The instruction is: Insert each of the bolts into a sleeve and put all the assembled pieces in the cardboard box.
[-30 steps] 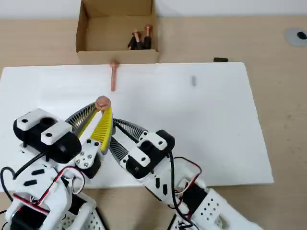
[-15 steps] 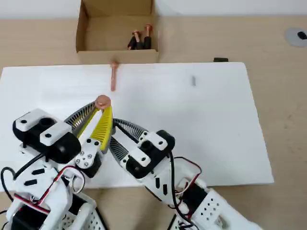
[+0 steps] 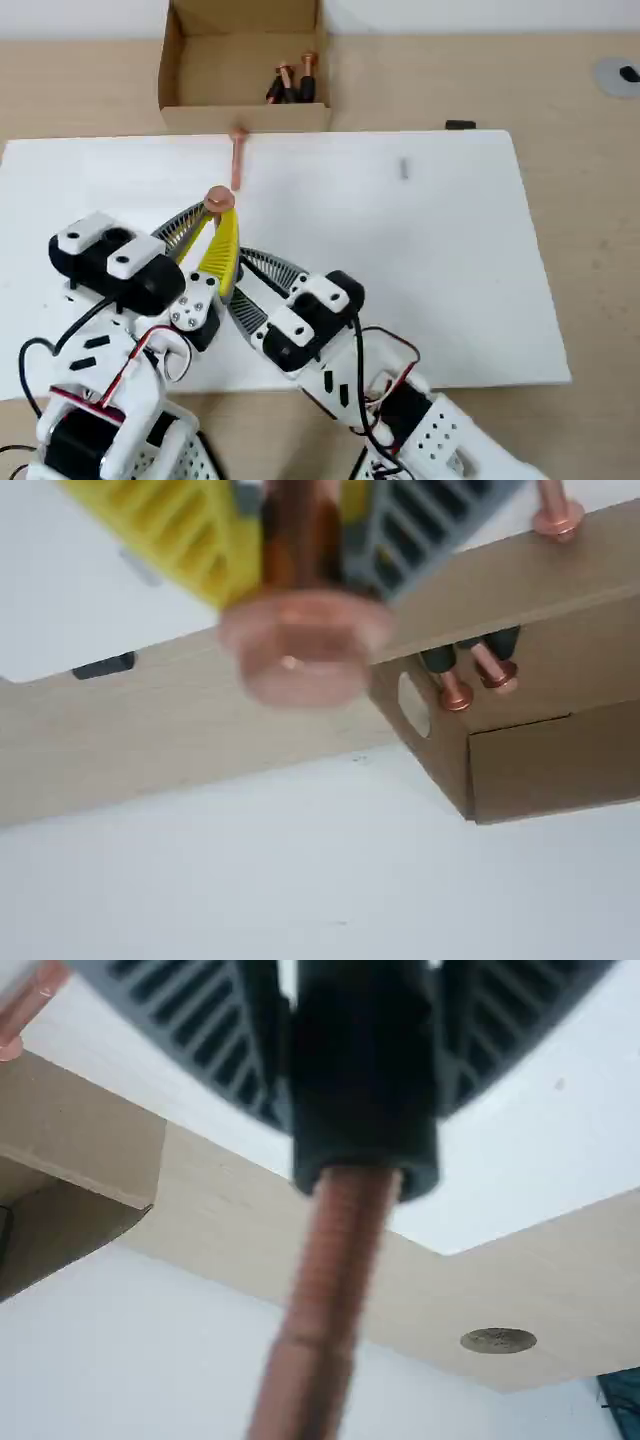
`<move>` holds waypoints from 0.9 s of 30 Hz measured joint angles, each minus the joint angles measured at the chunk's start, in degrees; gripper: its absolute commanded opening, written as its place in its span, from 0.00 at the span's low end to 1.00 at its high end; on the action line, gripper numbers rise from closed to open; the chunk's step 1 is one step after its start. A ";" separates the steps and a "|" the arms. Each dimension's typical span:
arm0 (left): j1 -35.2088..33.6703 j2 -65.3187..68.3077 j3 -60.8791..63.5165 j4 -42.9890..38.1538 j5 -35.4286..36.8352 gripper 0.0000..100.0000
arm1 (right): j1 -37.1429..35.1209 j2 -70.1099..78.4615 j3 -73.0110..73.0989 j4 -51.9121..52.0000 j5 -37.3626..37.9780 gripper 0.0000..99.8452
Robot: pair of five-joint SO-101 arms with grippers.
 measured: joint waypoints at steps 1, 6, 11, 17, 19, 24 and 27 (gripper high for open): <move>-0.09 0.00 0.00 0.00 0.00 0.01 | 0.00 0.00 0.00 0.00 0.00 0.01; -0.18 -0.35 -0.70 3.34 -0.09 0.01 | -0.26 0.00 0.00 0.09 0.09 0.01; -0.18 -0.35 -4.13 9.76 -0.09 0.01 | -0.26 0.00 0.00 0.09 0.18 0.01; 4.22 -0.35 -9.32 19.60 -3.52 0.01 | -0.35 0.00 0.00 0.09 0.18 0.01; 6.07 -0.35 -11.34 22.33 -4.31 0.02 | -0.35 0.00 0.00 0.09 0.18 0.01; 6.86 -0.18 -13.89 24.79 -4.04 0.13 | 0.44 -0.09 0.00 0.00 0.18 0.01; 7.56 -0.35 -15.47 25.14 -4.22 0.14 | 1.93 -0.09 0.00 0.00 0.09 0.01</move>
